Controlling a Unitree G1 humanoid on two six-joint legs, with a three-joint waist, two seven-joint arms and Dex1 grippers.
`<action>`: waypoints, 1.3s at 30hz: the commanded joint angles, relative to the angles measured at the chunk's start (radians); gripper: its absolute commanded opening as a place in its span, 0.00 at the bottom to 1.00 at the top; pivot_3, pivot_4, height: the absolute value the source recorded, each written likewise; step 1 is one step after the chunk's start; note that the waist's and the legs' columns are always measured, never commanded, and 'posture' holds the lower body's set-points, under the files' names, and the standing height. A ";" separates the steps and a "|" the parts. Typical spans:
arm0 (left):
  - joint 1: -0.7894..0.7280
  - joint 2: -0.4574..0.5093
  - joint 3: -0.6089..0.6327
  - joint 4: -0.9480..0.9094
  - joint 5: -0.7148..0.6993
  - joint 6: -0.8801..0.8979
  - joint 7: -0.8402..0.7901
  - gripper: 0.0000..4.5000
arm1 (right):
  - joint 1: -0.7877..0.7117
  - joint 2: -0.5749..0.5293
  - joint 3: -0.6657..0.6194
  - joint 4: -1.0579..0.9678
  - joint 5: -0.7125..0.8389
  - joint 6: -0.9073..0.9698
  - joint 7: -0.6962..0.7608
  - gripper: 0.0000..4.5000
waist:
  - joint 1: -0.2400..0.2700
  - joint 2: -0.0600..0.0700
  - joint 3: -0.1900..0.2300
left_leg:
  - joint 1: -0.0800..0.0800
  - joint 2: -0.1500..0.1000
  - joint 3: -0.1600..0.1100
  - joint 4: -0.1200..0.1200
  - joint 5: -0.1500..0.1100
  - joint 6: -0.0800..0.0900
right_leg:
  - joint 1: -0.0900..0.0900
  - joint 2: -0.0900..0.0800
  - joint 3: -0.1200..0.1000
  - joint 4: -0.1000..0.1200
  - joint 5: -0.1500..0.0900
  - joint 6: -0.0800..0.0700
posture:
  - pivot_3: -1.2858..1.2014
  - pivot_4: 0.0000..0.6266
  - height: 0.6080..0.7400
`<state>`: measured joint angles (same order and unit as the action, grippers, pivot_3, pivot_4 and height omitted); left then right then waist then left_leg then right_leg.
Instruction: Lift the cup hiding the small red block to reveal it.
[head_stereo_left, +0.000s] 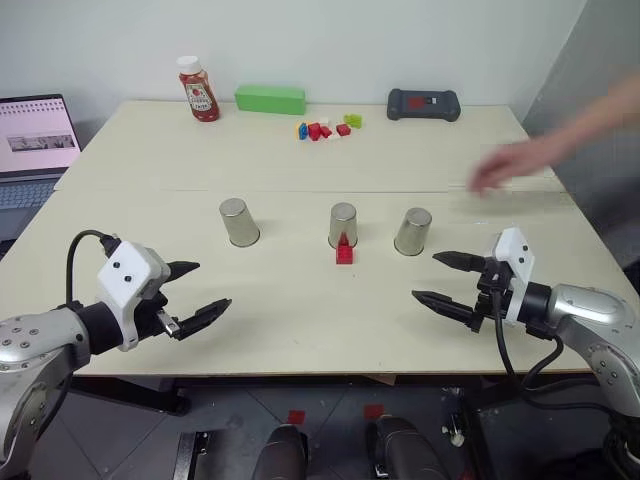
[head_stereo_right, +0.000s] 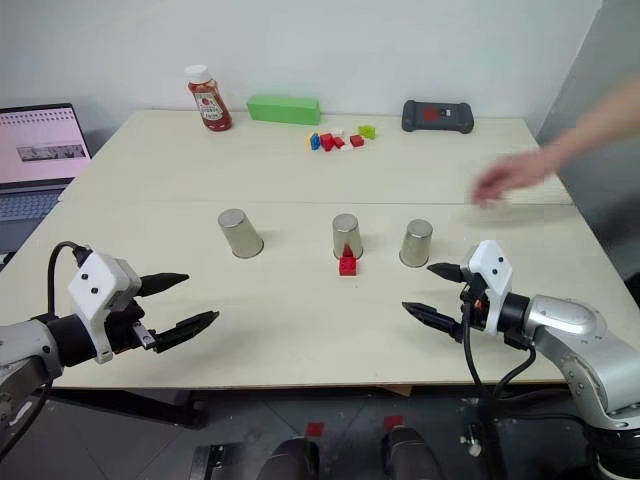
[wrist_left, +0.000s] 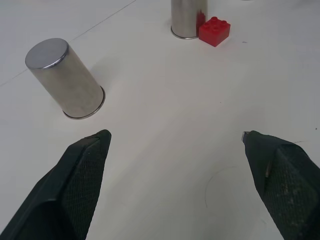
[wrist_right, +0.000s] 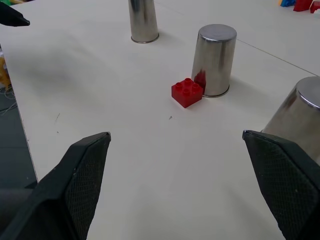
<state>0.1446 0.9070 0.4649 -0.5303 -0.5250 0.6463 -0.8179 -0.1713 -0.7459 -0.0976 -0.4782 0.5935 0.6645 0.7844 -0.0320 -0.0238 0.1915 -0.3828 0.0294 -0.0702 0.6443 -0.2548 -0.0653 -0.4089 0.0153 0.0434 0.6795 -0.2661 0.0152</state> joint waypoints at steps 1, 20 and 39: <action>-0.008 0.006 0.007 -0.013 0.004 -0.017 -0.002 0.99 | -0.012 -0.010 -0.017 -0.027 0.007 -0.006 0.004 1.00 | 0.000 0.000 0.000 | 0.000 0.000 0.000 0.000 0.000 0.000 | 0.000 0.000 0.000 0.000 0.000 0.000 | 0.52 0.24 1.00; -0.005 0.016 -0.004 -0.007 0.023 -0.025 -0.021 0.99 | -0.012 -0.015 -0.009 -0.036 0.015 -0.001 0.015 1.00 | 0.000 0.000 0.000 | 0.000 0.000 0.000 0.000 0.000 0.000 | 0.000 0.000 0.000 0.000 0.000 0.000 | 0.52 0.24 1.00; -0.055 0.019 -0.037 0.027 0.043 -0.035 -0.029 0.99 | -0.021 -0.011 -0.006 -0.051 0.021 0.015 0.006 1.00 | 0.000 0.000 0.000 | 0.000 0.000 0.000 0.000 0.000 0.000 | 0.000 0.000 0.000 0.000 0.000 0.000 | 0.52 0.24 1.00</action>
<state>0.1047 0.9181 0.4218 -0.5000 -0.4882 0.6255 -0.8545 -0.1747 -0.7564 -0.0967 -0.4907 0.6036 0.6824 0.7967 -0.0320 -0.0238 0.1915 -0.3828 0.0294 -0.0702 0.6442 -0.2547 -0.0653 -0.4089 0.0153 0.0433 0.6795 -0.2660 0.0153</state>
